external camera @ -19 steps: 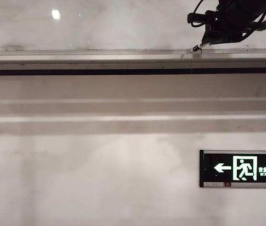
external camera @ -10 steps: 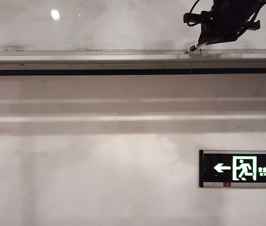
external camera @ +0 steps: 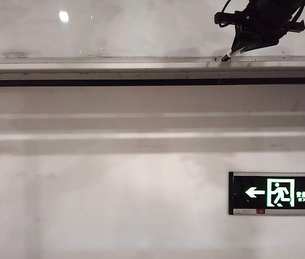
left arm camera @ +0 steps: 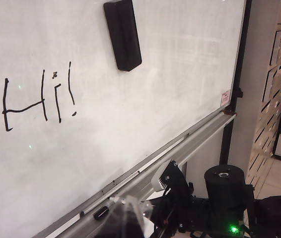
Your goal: Take a marker from the whiteboard tray, write "Hi!" on the whiteboard, and then put the marker back vertically into the whiteboard tray.
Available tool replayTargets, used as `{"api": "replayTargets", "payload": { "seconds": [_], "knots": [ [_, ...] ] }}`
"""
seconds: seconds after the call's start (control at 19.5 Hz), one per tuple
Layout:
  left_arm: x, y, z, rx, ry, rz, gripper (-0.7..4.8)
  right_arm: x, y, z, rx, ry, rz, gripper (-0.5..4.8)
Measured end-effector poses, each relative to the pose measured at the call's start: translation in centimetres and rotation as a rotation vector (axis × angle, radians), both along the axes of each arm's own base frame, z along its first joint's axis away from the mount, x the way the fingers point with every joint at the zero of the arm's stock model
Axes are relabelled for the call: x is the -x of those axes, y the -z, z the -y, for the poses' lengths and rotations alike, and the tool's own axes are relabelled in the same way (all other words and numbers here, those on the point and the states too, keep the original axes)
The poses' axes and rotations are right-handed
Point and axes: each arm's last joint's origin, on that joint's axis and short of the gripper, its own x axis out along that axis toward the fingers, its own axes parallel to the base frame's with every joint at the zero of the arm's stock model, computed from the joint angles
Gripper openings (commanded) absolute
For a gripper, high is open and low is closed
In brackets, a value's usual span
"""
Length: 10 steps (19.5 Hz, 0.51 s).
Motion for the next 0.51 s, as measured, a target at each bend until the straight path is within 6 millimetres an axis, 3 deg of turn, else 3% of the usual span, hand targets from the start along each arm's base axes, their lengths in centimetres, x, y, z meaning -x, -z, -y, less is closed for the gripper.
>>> {"api": "replayTargets", "payload": {
  "seconds": [0.51],
  "knots": [
    [0.00,0.00,0.00,0.000,0.000,0.000,-0.06,-1.05,1.03,-0.30,0.001,0.000,0.004,-0.01]
  ]
}}
